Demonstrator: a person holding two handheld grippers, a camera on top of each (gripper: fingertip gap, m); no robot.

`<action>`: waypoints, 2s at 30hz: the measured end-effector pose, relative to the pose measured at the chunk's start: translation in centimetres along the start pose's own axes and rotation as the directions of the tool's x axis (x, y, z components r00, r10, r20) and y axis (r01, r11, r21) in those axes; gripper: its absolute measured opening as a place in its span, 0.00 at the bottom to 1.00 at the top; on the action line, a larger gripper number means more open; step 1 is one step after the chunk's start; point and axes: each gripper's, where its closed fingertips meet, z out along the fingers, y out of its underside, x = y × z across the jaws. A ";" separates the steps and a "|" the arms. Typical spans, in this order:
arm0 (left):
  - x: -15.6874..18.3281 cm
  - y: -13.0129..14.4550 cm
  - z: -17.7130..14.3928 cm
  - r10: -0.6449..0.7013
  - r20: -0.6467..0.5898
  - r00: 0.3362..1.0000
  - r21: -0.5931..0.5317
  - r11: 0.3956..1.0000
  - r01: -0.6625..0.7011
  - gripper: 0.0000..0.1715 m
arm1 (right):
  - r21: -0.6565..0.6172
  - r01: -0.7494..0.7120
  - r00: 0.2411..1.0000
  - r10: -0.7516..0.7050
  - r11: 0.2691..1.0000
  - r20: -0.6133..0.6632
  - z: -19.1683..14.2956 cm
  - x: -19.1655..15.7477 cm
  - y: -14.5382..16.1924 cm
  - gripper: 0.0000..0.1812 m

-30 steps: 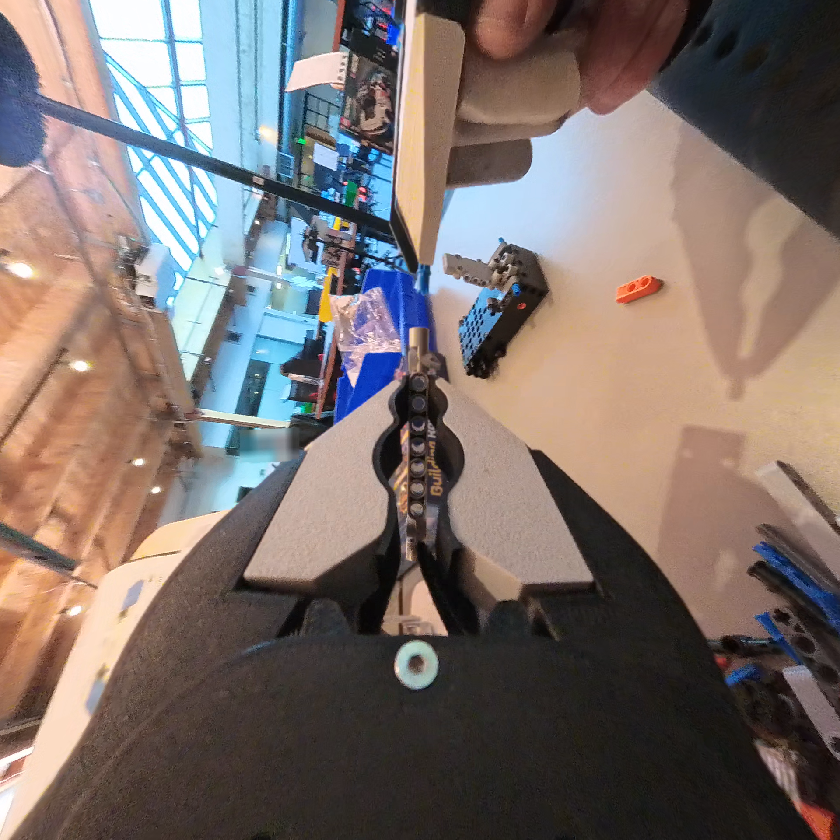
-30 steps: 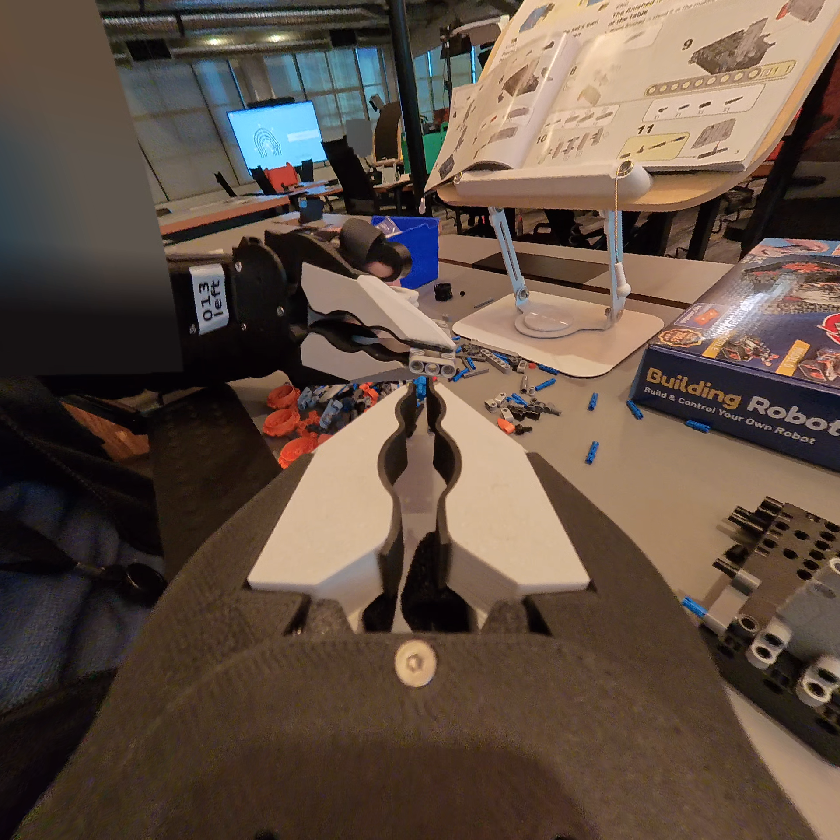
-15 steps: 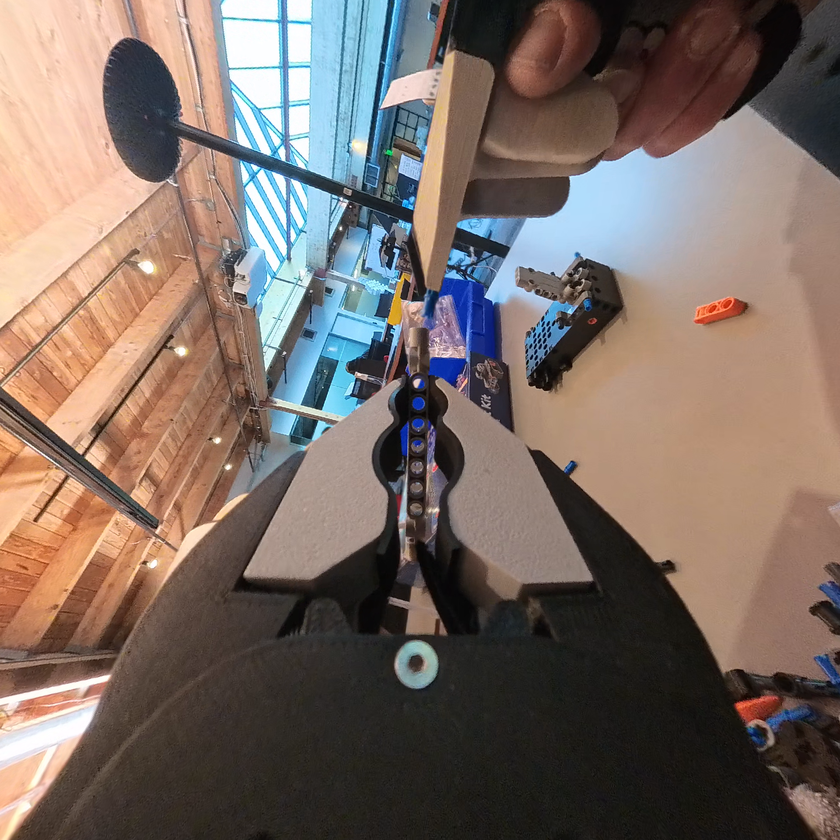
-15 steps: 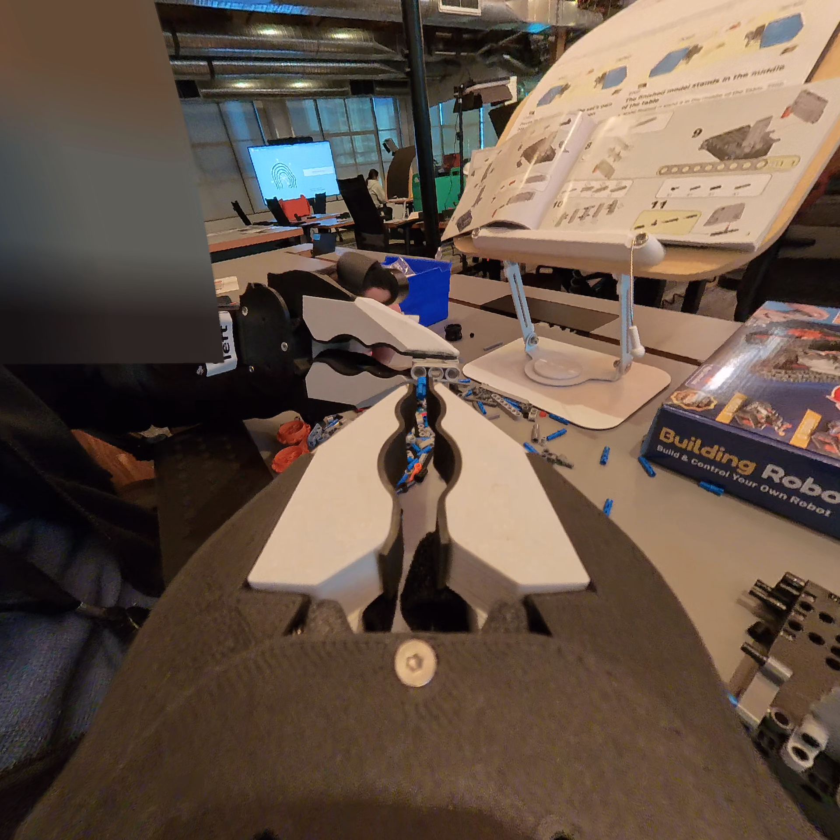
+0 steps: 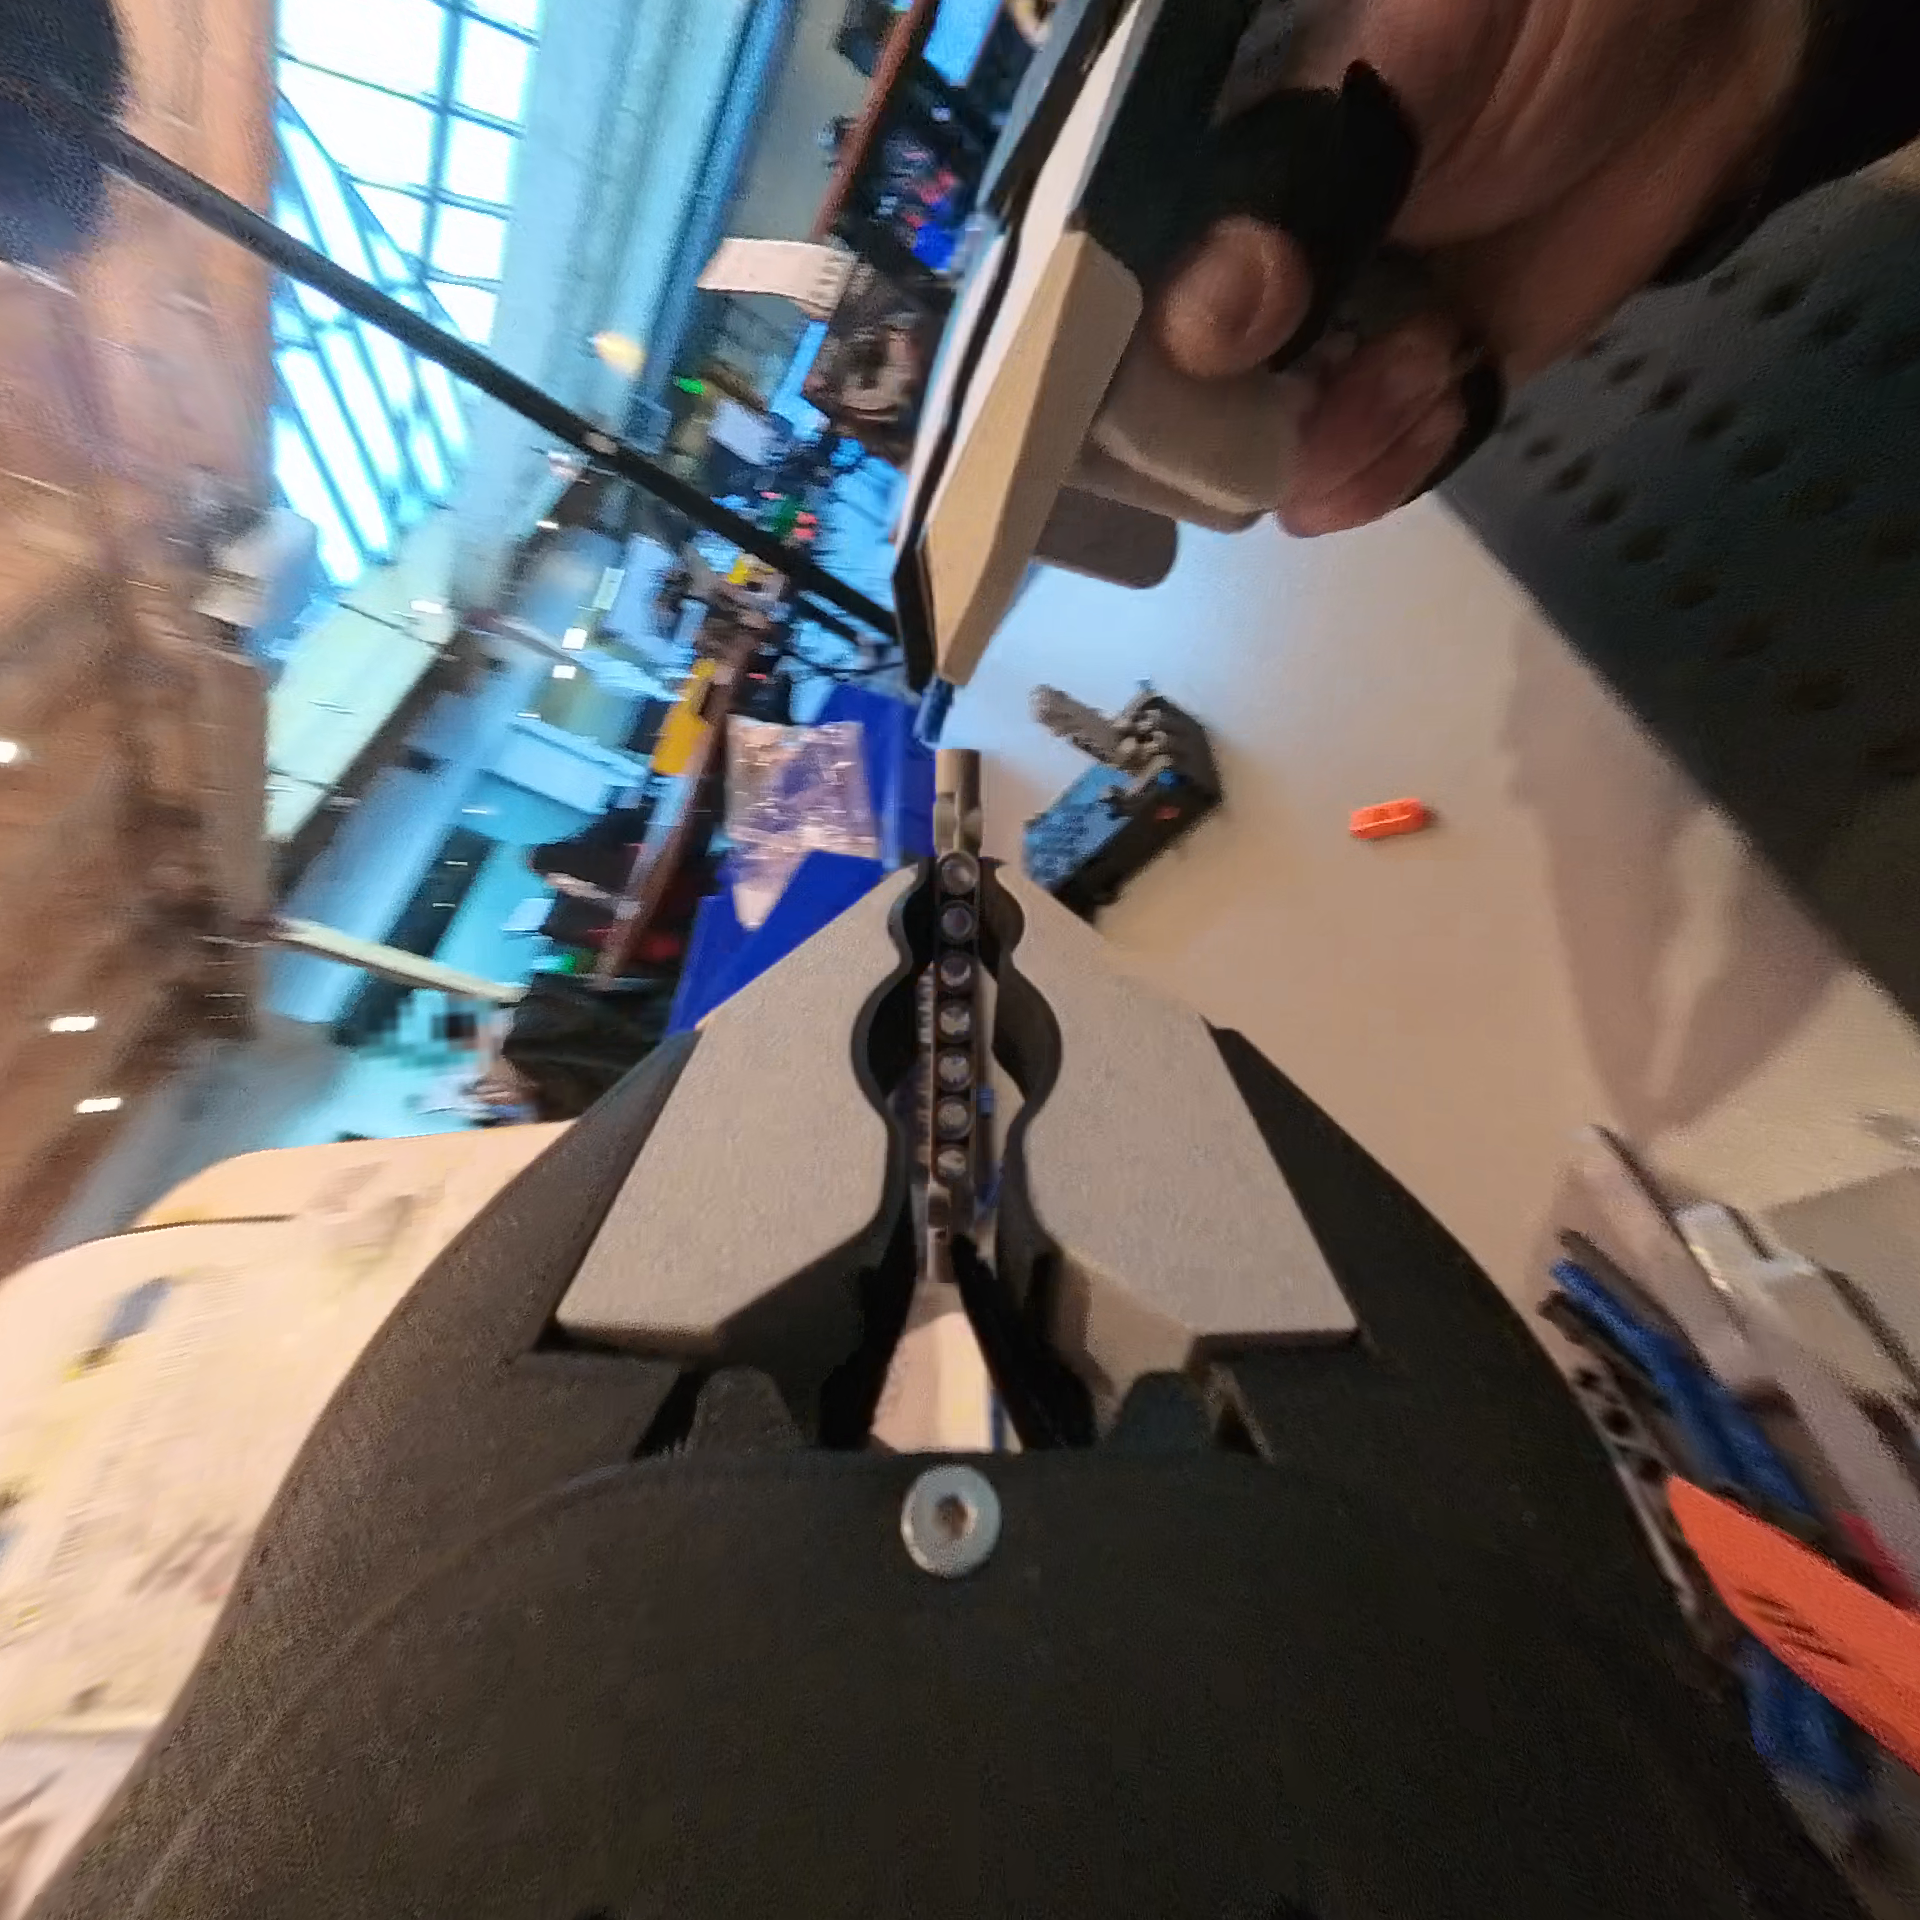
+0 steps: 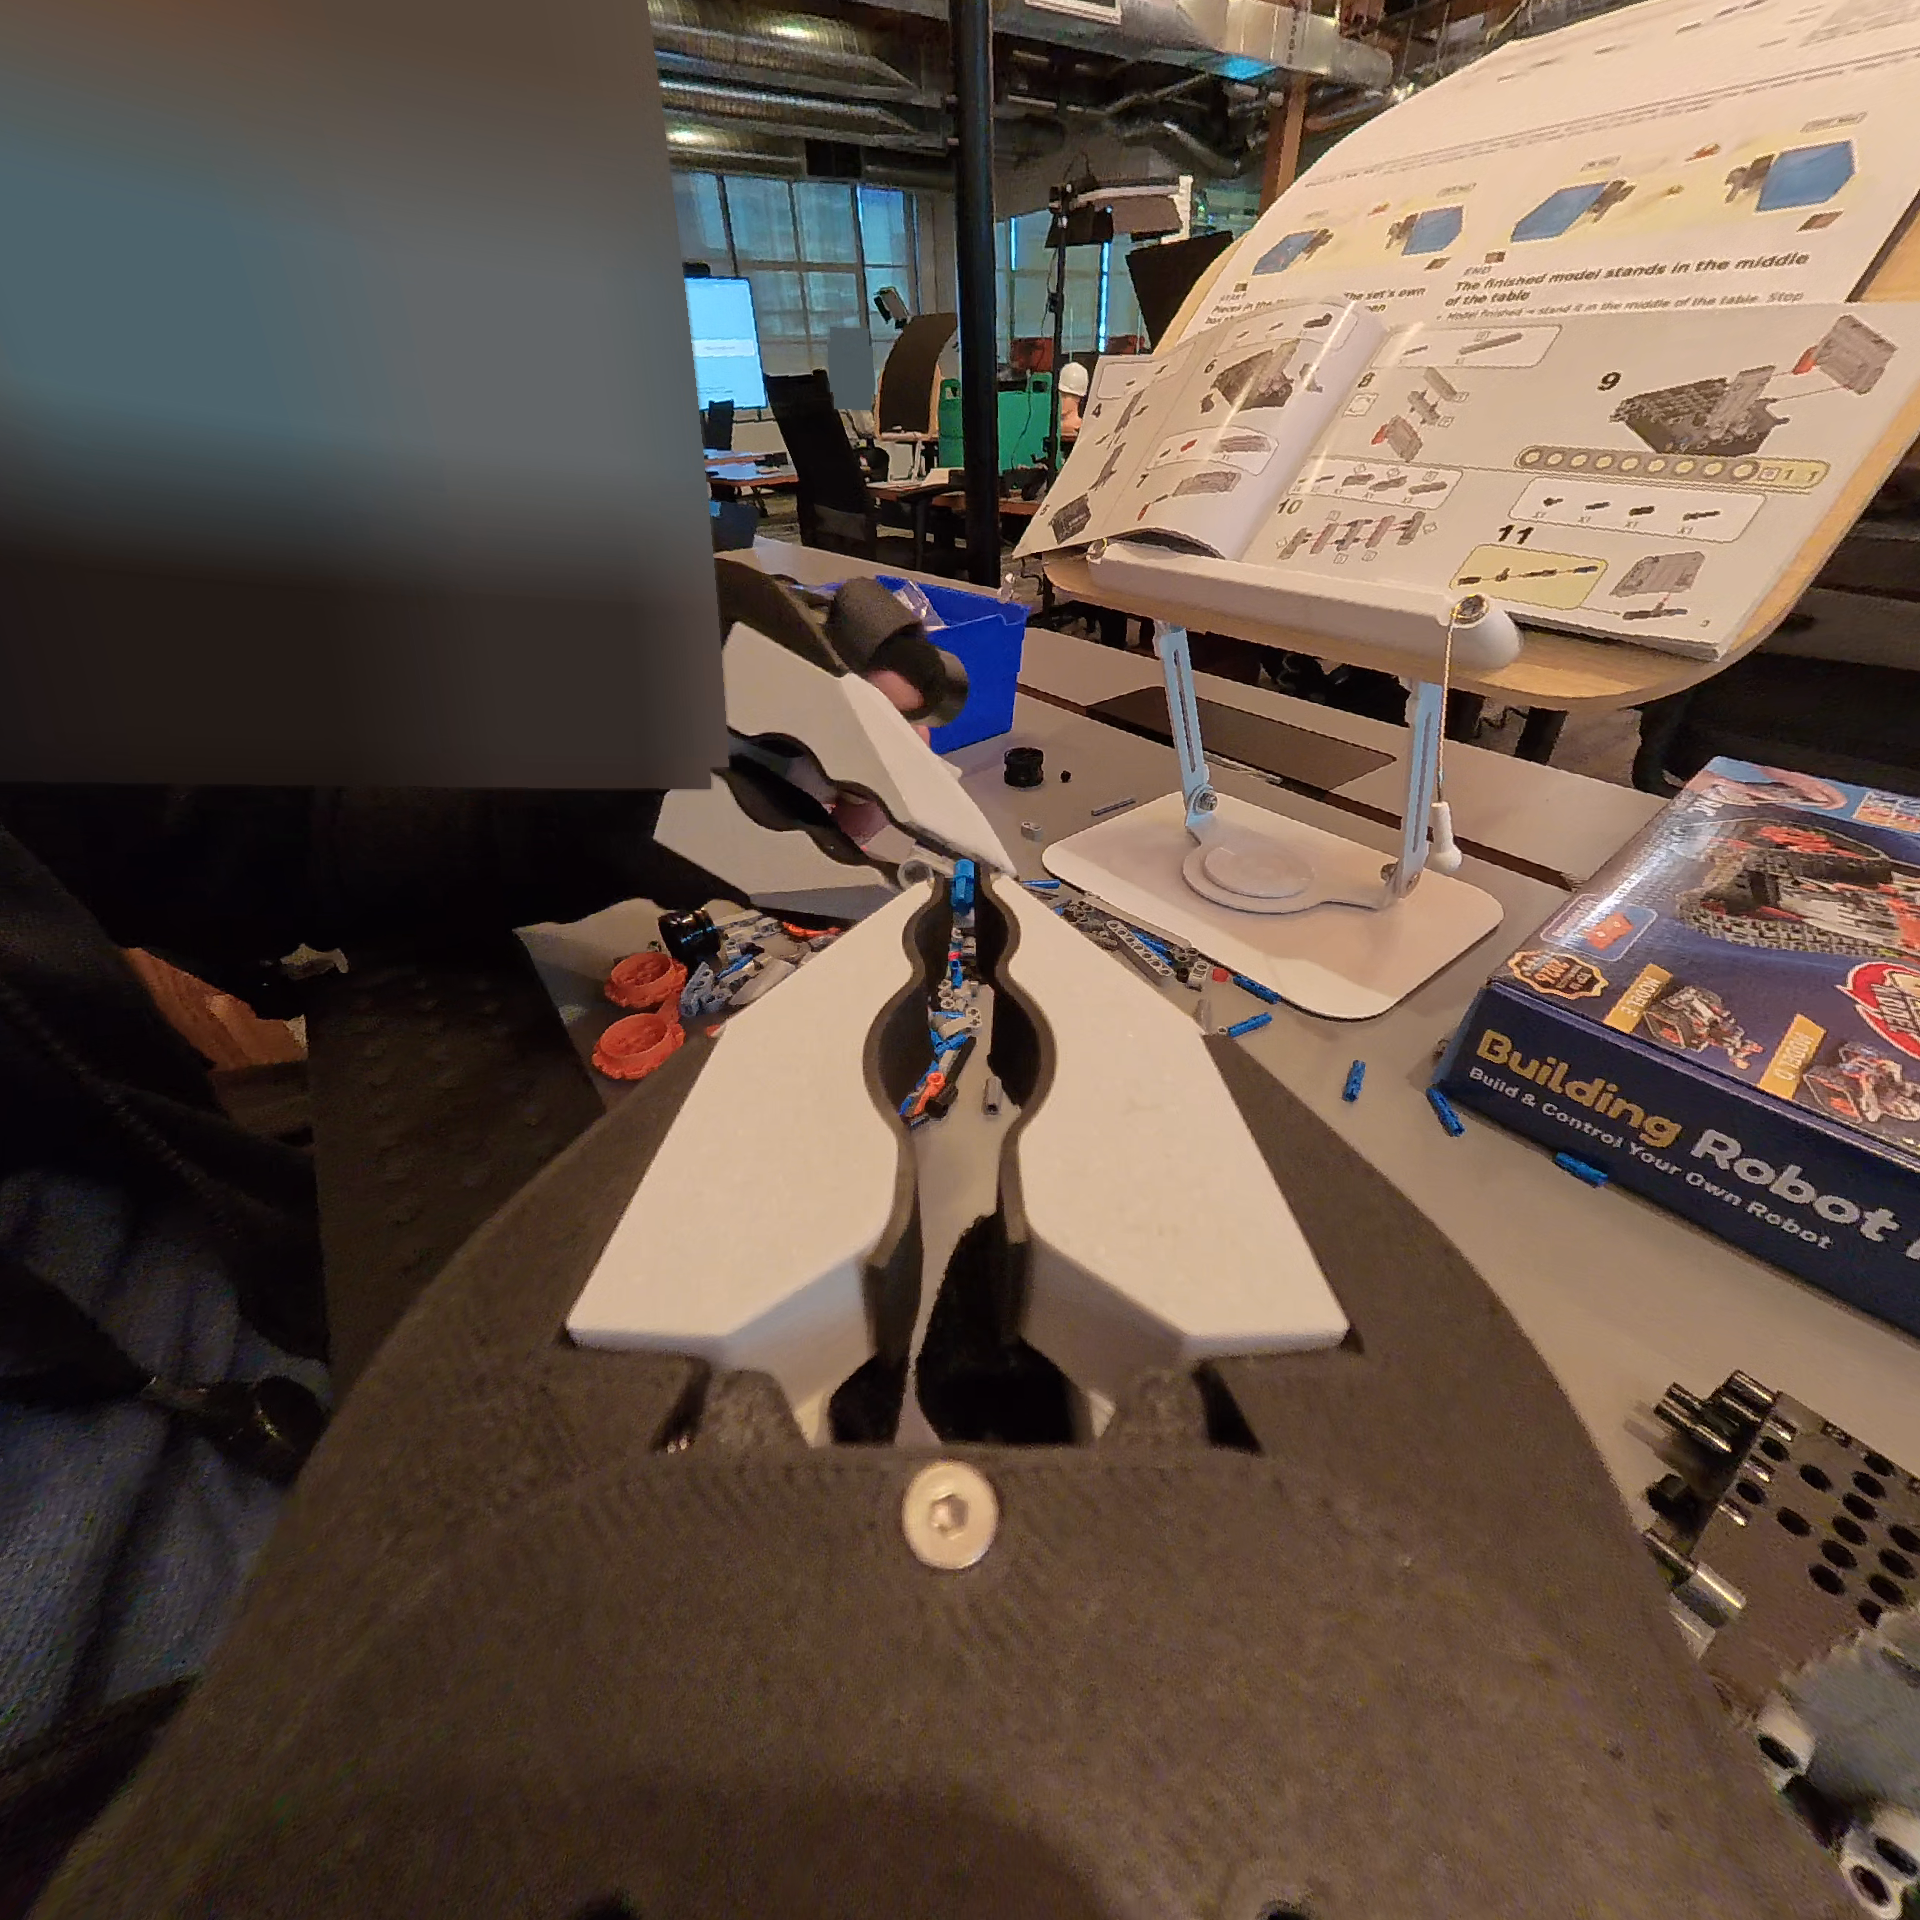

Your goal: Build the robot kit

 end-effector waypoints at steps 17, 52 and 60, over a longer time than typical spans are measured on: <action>1.0 0.1 -1.7 -0.331 -0.408 0.851 -0.011 0.934 0.358 0.03 | -0.007 0.007 0.998 -0.007 1.000 0.057 -0.3 -1.1 0.5 0.01; 4.0 0.6 -2.7 -0.685 -0.713 0.152 -0.345 0.531 0.774 0.03 | -0.058 -0.113 0.983 0.120 0.992 0.136 0.9 -0.7 2.5 0.01; 4.8 0.4 -3.2 -0.628 -0.718 0.300 -0.264 0.645 0.717 0.03 | -0.125 -0.051 0.986 0.070 0.991 0.153 1.5 -1.5 3.4 0.01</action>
